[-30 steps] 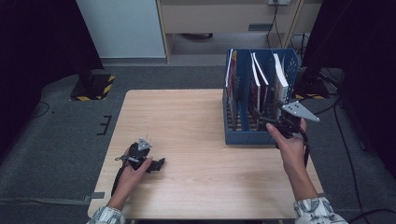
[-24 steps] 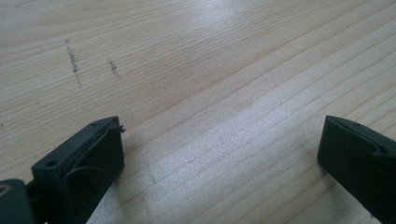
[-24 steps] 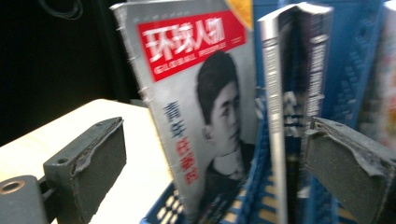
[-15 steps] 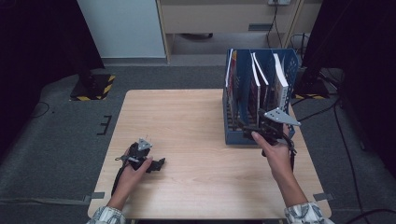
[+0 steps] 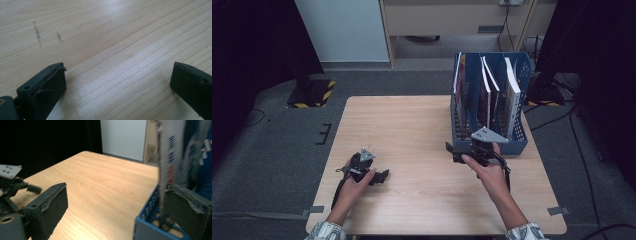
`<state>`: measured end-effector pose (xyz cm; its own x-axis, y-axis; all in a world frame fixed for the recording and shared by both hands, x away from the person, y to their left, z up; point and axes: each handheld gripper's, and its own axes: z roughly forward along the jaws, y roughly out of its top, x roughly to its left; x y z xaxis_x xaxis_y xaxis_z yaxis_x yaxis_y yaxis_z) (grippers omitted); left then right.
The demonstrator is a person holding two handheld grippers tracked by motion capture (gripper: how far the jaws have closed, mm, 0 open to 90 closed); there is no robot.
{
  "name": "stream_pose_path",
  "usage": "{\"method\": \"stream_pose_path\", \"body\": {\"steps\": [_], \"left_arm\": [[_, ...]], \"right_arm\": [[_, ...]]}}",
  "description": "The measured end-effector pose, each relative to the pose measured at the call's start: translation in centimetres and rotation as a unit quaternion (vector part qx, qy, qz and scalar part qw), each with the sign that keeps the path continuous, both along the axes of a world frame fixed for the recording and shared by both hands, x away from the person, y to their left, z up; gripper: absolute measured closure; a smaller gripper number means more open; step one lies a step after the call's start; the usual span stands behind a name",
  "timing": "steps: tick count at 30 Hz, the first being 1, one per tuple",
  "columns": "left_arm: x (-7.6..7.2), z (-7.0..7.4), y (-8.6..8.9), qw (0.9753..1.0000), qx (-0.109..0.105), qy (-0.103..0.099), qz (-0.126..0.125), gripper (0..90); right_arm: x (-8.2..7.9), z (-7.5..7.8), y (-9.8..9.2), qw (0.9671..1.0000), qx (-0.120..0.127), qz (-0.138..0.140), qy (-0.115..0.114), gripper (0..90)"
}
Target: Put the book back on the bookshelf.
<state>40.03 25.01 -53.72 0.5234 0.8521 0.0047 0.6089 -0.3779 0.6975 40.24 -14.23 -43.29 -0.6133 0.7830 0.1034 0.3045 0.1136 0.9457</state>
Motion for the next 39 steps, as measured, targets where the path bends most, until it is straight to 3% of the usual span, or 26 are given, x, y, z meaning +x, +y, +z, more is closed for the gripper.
{"method": "stream_pose_path", "body": {"steps": [21, 32, 39], "left_arm": [[0.0, 0.0, -0.1, 1.0, -0.001, 0.001, 0.004, 0.0], [0.0, 0.0, -0.1, 1.0, -0.001, 0.001, 0.005, 0.0], [0.0, 0.0, -0.1, 1.0, -0.001, 0.001, 0.005, 0.0]], "right_arm": [[-1.2, -2.5, 3.7, 0.9978, -0.038, 0.045, 0.031, 7.6], [-1.2, -5.4, 7.1, 0.9913, -0.078, 0.083, 0.067, 8.4], [-0.5, -7.4, 8.5, 0.9852, -0.11, 0.085, 0.1, 8.8]]}}
